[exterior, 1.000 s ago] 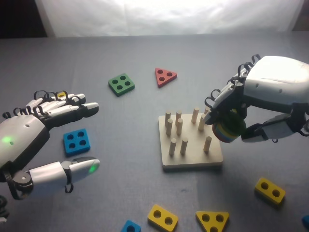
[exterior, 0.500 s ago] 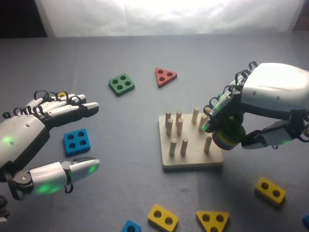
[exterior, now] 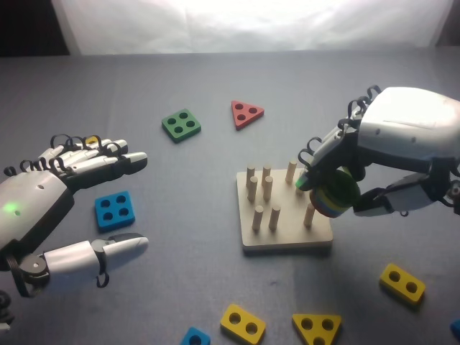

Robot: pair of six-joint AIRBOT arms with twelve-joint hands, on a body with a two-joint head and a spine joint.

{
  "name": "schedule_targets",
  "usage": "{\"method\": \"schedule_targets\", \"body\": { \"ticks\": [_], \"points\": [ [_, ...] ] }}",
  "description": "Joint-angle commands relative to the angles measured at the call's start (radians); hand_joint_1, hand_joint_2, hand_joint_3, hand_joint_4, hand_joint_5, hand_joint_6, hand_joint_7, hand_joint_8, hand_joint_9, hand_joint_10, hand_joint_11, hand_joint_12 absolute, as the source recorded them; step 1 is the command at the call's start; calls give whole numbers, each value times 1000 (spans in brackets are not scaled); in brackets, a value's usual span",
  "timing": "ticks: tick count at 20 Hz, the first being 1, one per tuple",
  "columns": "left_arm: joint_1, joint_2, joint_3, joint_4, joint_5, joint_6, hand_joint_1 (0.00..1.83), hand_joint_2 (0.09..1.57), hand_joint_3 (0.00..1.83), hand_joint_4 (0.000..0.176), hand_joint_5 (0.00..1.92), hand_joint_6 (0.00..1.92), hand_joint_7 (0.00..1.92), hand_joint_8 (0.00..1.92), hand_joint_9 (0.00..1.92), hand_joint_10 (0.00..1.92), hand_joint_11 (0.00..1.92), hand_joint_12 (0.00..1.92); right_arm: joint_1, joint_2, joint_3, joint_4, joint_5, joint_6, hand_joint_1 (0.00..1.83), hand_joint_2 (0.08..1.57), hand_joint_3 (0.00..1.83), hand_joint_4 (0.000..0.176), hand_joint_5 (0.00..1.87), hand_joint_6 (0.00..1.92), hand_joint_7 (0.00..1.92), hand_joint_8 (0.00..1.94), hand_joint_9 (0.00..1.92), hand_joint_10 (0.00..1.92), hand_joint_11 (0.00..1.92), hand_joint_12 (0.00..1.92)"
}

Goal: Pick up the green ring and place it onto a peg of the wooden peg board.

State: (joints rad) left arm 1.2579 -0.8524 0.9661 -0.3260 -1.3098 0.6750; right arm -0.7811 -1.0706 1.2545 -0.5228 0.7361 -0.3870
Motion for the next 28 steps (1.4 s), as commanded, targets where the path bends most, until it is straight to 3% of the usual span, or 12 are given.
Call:
{"method": "schedule_targets", "body": {
  "ticks": [1,4,5,8,9,13,15,17,21,22,24,28],
  "points": [
    [-10,-8,0,18,-125,-10,728,1068,0,47,477,1,285,3,208,1,0,598,17,-7,-2,34,112,5,1367,1043,1,0,1170,535,1134,700,1046,1106,900,1431],
    [-10,-8,0,18,-126,-11,745,1067,0,43,474,0,279,1,198,1,0,569,23,-7,-2,48,129,-2,1253,1048,1,13,1181,590,1101,880,1076,955,932,1472],
    [-10,-8,-1,18,-126,-11,727,1066,0,39,482,2,283,1,209,4,0,610,24,-7,-3,48,133,-2,1254,1050,1,0,1170,583,1104,908,1071,952,908,1464],
    [-10,-8,0,17,-126,-11,725,1066,0,32,486,1,289,2,220,5,0,654,24,-9,-4,40,133,-2,1258,1048,0,0,1184,540,1110,915,1073,943,889,1469],
    [-10,-8,0,17,-126,-12,730,1067,0,35,476,0,282,0,224,6,0,655,24,-12,-4,35,132,-2,1278,1042,0,0,1234,382,1120,968,1095,1159,997,1584],
    [-10,-8,0,18,-126,-12,731,1069,1,48,473,0,270,0,205,0,0,617,24,-21,-3,10,109,-1,1276,1029,0,0,1210,464,1189,800,1202,722,997,1297],
    [-10,-8,0,18,-126,-13,726,1066,0,46,476,1,274,2,210,3,0,619,24,-25,-3,-2,96,0,1392,1040,5,0,1115,603,1140,687,1089,1028,935,1220],
    [-10,-8,0,18,-126,-13,725,1066,0,34,481,2,286,3,224,5,0,663,24,-29,-2,-14,84,3,1400,1028,1,0,1112,661,1203,534,1116,973,923,1169],
    [-10,-8,1,18,-126,-13,718,1066,0,41,481,1,287,1,226,3,0,646,24,-42,2,-32,66,5,1401,1024,1,0,1078,757,1350,157,1124,992,956,1153],
    [-10,-8,1,18,-126,-13,707,1069,1,40,480,0,288,1,223,1,0,643,24,-44,3,-35,61,5,1402,1019,0,0,1108,689,1351,168,1135,974,949,1159],
    [-10,-9,1,18,-126,-13,718,1068,0,46,482,1,293,2,215,1,0,620,24,-46,4,-38,55,5,1277,1010,0,2,1161,677,1359,329,1236,569,928,1223],
    [-10,-9,3,18,-126,-13,717,1069,0,42,471,0,288,1,221,1,0,637,24,-60,11,-39,54,5,1263,1027,1,14,1134,709,1262,544,1233,478,836,1234]
  ]
}}
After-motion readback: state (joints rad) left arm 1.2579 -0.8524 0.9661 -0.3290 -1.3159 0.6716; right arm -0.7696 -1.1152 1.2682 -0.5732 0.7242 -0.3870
